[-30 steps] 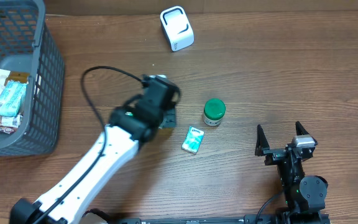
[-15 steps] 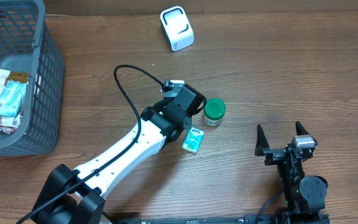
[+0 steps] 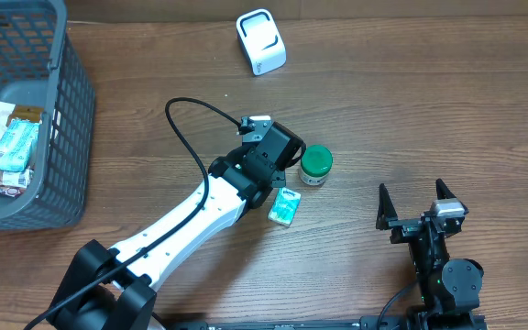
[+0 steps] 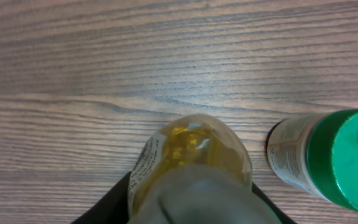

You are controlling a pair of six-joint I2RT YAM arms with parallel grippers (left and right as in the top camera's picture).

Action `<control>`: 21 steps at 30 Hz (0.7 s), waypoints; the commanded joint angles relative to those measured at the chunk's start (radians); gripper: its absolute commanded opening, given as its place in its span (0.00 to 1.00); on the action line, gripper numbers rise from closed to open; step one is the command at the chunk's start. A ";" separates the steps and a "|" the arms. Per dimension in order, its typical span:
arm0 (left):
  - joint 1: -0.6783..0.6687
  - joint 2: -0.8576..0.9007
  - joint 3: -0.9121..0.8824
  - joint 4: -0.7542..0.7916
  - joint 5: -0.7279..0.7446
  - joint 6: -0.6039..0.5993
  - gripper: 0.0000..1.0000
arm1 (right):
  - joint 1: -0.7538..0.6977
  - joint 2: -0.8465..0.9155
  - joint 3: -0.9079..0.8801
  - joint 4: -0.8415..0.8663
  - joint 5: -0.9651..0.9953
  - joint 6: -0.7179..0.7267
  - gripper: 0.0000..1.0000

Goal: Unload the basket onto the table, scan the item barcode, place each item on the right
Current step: 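Carry the yellow bottle toward the table center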

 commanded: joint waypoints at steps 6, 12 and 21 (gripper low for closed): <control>-0.002 0.012 0.003 0.010 -0.006 -0.037 0.64 | 0.003 -0.006 -0.010 0.002 0.010 -0.004 1.00; 0.006 -0.018 0.030 0.016 -0.006 0.015 0.72 | 0.003 -0.006 -0.010 0.002 0.010 -0.004 1.00; 0.027 -0.132 0.244 -0.176 0.065 0.216 0.80 | 0.003 -0.006 -0.010 0.002 0.010 -0.004 1.00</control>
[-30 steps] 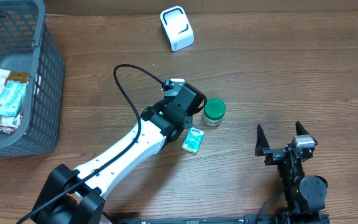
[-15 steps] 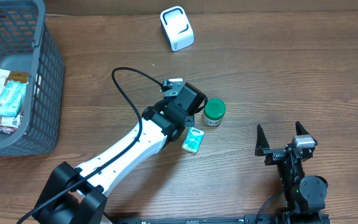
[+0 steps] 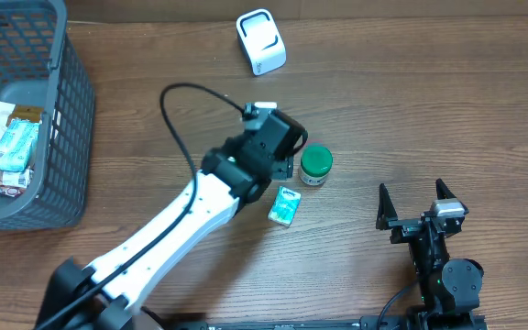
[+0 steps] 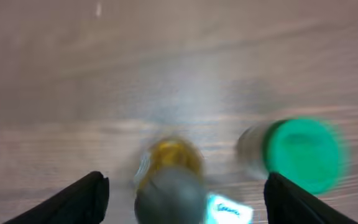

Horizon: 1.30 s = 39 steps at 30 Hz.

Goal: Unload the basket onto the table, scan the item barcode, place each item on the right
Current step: 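Carry the yellow bottle toward the table center, then set the yellow bottle upright beside the jar and release, then reach the left gripper into the basket and grasp the snack bag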

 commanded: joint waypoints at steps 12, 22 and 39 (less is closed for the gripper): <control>0.216 -0.094 0.472 -0.536 0.129 0.471 0.73 | 0.003 -0.006 -0.010 0.002 0.010 -0.005 1.00; 0.482 -0.095 0.542 -0.570 0.007 0.578 0.81 | 0.003 -0.006 -0.010 0.002 0.010 -0.005 1.00; 0.995 -0.085 0.542 -0.222 -0.010 0.665 0.90 | 0.003 -0.006 -0.010 0.002 0.010 -0.005 1.00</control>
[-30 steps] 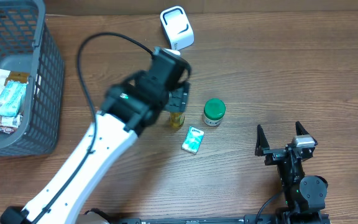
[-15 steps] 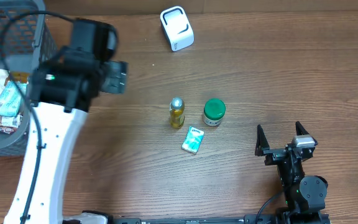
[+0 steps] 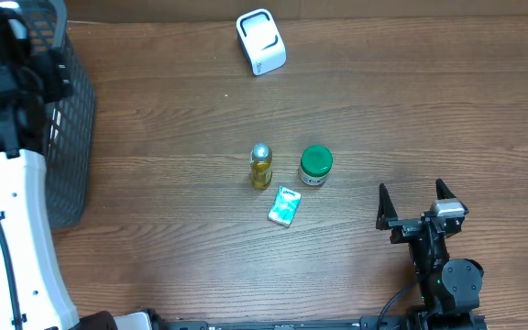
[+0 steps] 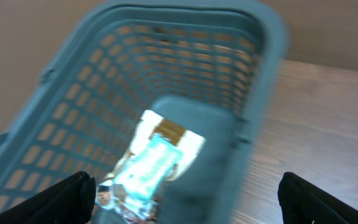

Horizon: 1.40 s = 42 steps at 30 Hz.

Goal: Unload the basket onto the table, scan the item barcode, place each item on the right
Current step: 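Reach the left gripper into the basket and grasp the snack bag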

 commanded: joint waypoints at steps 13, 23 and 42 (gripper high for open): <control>0.278 0.250 0.026 0.001 -0.010 0.125 0.91 | 0.003 -0.006 -0.010 0.002 0.010 -0.005 1.00; 0.296 0.476 0.026 -0.012 -0.011 0.200 0.94 | 0.003 -0.006 -0.010 0.002 0.010 -0.005 1.00; 0.301 0.693 0.018 -0.004 -0.113 0.255 0.78 | 0.003 -0.006 -0.010 0.002 0.010 -0.005 1.00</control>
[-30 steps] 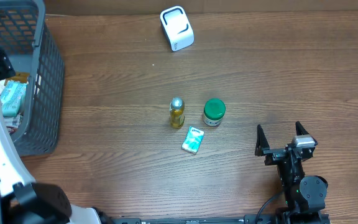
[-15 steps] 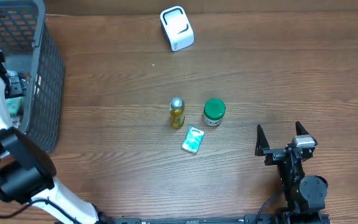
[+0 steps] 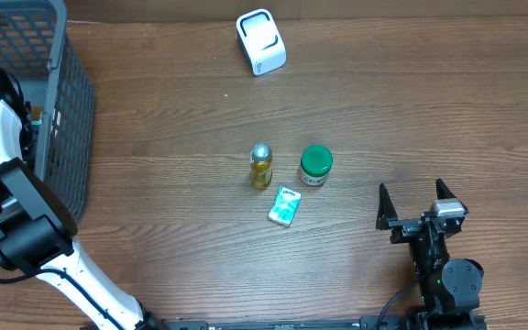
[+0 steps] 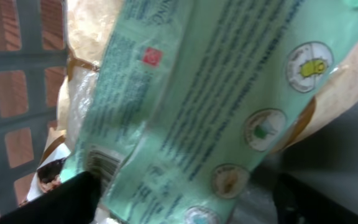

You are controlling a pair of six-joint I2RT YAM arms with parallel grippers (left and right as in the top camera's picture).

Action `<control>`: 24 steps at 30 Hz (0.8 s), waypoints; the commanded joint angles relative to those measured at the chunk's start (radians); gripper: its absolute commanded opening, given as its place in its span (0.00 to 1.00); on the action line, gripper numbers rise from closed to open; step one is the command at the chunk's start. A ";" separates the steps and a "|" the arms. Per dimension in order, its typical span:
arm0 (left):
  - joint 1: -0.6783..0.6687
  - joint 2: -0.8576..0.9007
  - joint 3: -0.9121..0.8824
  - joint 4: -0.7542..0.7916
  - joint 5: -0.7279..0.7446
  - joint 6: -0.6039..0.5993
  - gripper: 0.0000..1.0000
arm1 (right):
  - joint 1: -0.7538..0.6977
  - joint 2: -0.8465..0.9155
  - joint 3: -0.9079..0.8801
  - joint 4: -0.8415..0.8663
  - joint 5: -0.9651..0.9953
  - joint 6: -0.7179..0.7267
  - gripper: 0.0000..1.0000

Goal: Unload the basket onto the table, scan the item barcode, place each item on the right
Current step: 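Reach the left gripper into the basket and grasp the snack bag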

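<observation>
The left wrist view is filled by a mint-green packet with a barcode, lying on other wrapped items in the grey basket. My left gripper is open right over this packet, its dark fingertips at either side of it. From overhead, the left arm reaches into the basket and hides the gripper and the packet. The white scanner stands at the table's far edge. My right gripper rests open at the front right, holding nothing.
In the middle of the table stand a small yellow bottle with a silver cap and a green-lidded jar. A teal packet lies just in front of them. The basket's mesh wall rises beside the left gripper.
The left gripper was above the basket, looking down at its contents from a distance. Now it is low inside the basket, open right over the mint-green packet. The right arm has not moved.
The left gripper was shut on the yellow bottle beside the green-lidded jar. Then it was open just above the standing bottle. Later the arm was over at the basket, with the bottle left standing mid-table. Now the gripper is down in the basket over a packet.
</observation>
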 commanded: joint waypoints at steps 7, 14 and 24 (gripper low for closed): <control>0.032 0.018 -0.034 0.019 -0.011 -0.002 0.66 | 0.003 -0.006 -0.010 0.003 0.010 -0.005 1.00; 0.039 0.018 -0.098 0.077 0.020 -0.016 0.66 | 0.003 -0.006 -0.010 0.003 0.010 -0.005 1.00; 0.039 0.016 -0.089 0.079 0.040 -0.046 0.31 | 0.003 -0.006 -0.010 0.003 0.010 -0.005 1.00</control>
